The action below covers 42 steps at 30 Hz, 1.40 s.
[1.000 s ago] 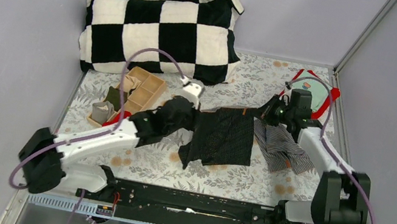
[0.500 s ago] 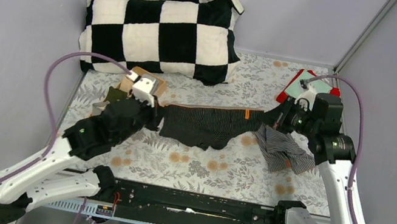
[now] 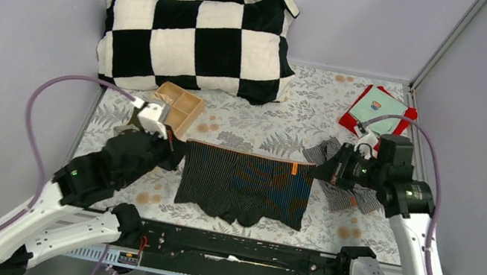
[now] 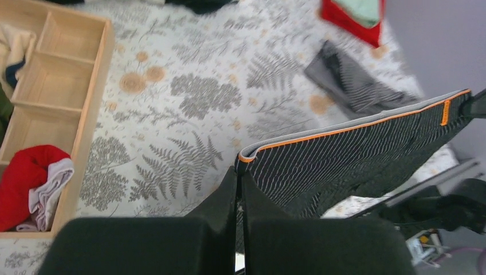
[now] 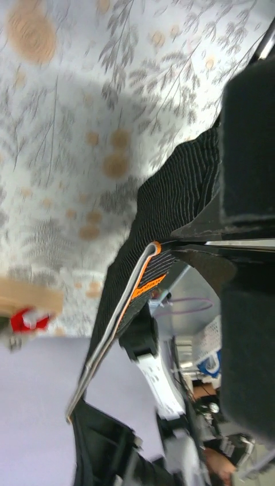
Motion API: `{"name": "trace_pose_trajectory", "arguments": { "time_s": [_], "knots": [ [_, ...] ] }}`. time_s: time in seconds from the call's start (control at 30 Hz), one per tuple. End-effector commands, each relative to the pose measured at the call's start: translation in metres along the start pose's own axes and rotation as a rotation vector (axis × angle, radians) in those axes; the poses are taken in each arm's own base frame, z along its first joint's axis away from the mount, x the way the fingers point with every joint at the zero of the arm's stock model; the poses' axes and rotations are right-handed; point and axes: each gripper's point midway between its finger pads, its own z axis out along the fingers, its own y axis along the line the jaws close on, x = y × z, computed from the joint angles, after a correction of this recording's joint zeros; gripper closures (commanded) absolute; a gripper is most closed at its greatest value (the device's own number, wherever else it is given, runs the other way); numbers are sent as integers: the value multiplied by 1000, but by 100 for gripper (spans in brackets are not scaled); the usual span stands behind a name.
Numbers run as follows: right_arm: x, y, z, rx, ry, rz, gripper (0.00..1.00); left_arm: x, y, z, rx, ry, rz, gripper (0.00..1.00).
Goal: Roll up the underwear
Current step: Flatten out the underwear at the center of the board.
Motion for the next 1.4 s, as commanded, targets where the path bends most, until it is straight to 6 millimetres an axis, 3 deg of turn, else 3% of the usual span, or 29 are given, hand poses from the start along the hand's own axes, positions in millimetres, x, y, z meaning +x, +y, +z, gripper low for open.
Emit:
{"name": "trace_pose_trajectory", "arguments": {
  "time_s": [0.0,0.13,0.3,0.6,0.77,0.9,1.0,1.13,1.2,1.27,1.37],
  "knots": [
    [-23,-74,37,247,-117,122,100,24,29,50,-215,21,15,100],
    [-51,-119,73,330,-199,135,100,21,41,109,-348,-37,89,100],
    [-75,-149,113,346,-199,128,100,28,65,174,-412,-27,146,100],
    [-96,-192,148,442,-192,131,100,40,102,237,-474,6,147,100],
    [-99,-204,153,484,-185,129,100,39,121,257,-524,16,148,70],
    [-101,-206,150,508,-175,124,100,26,122,259,-544,16,135,45],
    [-99,-205,147,522,-152,120,100,20,100,254,-446,22,84,33],
    [-90,-211,142,565,-121,119,100,50,42,237,-263,70,94,29],
    [-87,-216,137,599,-112,115,99,74,33,226,-263,103,86,28],
    [-86,-220,131,636,-110,114,89,94,40,214,-288,132,28,28],
    [-91,-219,119,681,-130,95,67,105,64,191,-381,115,-37,27]
  ]
}}
